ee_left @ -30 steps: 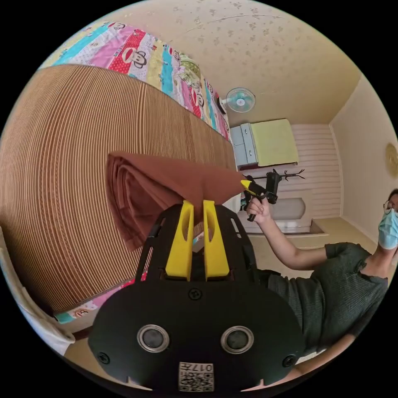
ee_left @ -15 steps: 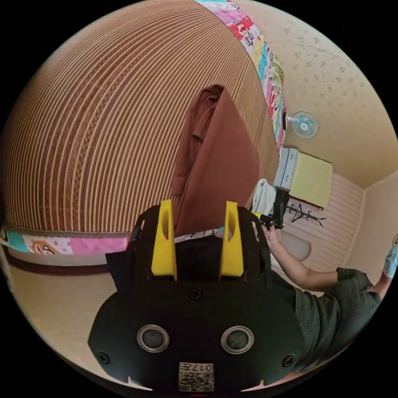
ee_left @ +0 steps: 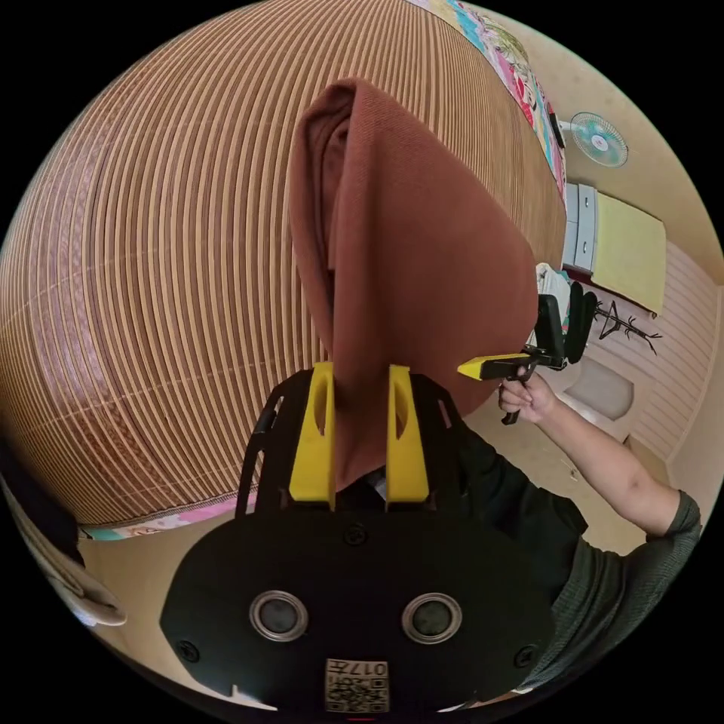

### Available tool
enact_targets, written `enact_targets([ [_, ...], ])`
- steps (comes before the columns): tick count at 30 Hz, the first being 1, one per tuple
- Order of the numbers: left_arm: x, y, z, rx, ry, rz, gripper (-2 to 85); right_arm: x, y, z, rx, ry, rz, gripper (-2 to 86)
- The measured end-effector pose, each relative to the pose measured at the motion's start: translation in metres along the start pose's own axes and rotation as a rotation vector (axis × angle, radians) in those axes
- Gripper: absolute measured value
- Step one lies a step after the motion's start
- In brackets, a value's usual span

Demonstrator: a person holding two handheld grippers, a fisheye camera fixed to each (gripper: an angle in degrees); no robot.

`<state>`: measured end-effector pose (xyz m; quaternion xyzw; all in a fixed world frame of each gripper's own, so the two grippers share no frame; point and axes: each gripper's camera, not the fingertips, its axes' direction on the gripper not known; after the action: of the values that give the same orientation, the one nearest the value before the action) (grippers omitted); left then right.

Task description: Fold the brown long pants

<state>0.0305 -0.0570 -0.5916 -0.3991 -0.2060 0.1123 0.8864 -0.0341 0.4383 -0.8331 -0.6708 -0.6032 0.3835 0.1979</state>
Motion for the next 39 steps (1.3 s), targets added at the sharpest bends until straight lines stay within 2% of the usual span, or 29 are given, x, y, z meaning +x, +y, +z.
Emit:
enact_targets([
  [5, 0.016, 0.072, -0.065, 0.107, 0.013, 0.018, 6.0, -0.046, 0.043, 0.024, -0.011, -0.136, -0.097, 8.5],
  [8, 0.019, 0.121, -0.130, 0.158, -0.014, -0.012, 5.6, -0.115, 0.043, 0.040, -0.049, -0.167, -0.217, 5.9],
  [13, 0.033, 0.225, -0.274, 0.346, -0.121, -0.002, 5.7, -0.286, 0.025, 0.088, -0.174, -0.128, -0.470, 5.2],
  [16, 0.036, 0.300, -0.376, 0.496, -0.197, -0.042, 5.9, -0.378, 0.010, 0.125, -0.213, -0.186, -0.554, 5.4],
  [20, 0.010, 0.371, -0.479, 0.710, -0.319, -0.190, 6.8, -0.482, -0.014, 0.187, -0.214, -0.207, -0.684, 5.6],
  [22, -0.029, 0.385, -0.498, 0.804, -0.250, -0.335, 8.1, -0.521, -0.045, 0.235, -0.218, -0.157, -0.664, 6.3],
  [24, -0.093, 0.387, -0.490, 0.842, -0.084, -0.548, 11.9, -0.519, -0.077, 0.270, -0.269, -0.060, -0.486, 6.9],
  [25, -0.107, 0.382, -0.482, 0.834, -0.056, -0.581, 13.0, -0.511, -0.092, 0.285, -0.304, 0.036, -0.399, 7.3],
  [26, -0.131, 0.369, -0.462, 0.786, -0.043, -0.645, 15.3, -0.508, -0.095, 0.290, -0.320, 0.081, -0.395, 7.2],
  [28, -0.163, 0.338, -0.419, 0.626, -0.095, -0.747, 15.9, -0.497, -0.095, 0.290, -0.362, 0.293, -0.421, 5.5],
  [29, -0.180, 0.315, -0.385, 0.491, -0.098, -0.776, 14.7, -0.492, -0.094, 0.287, -0.371, 0.336, -0.419, 4.9],
  [30, -0.176, 0.312, -0.374, 0.540, -0.085, -0.761, 13.9, -0.477, -0.091, 0.275, -0.392, 0.374, -0.405, 3.9],
  [32, -0.167, 0.315, -0.370, 0.556, -0.102, -0.782, 13.7, -0.448, -0.084, 0.242, -0.410, 0.378, -0.360, 2.7],
  [35, -0.152, 0.327, -0.374, 0.621, -0.152, -0.765, 13.6, -0.381, -0.065, 0.149, -0.301, 0.381, -0.158, 1.4],
  [39, -0.161, 0.342, -0.378, 0.647, -0.104, -0.775, 13.5, -0.282, 0.016, -0.016, 0.002, 0.370, 0.242, 0.7],
])
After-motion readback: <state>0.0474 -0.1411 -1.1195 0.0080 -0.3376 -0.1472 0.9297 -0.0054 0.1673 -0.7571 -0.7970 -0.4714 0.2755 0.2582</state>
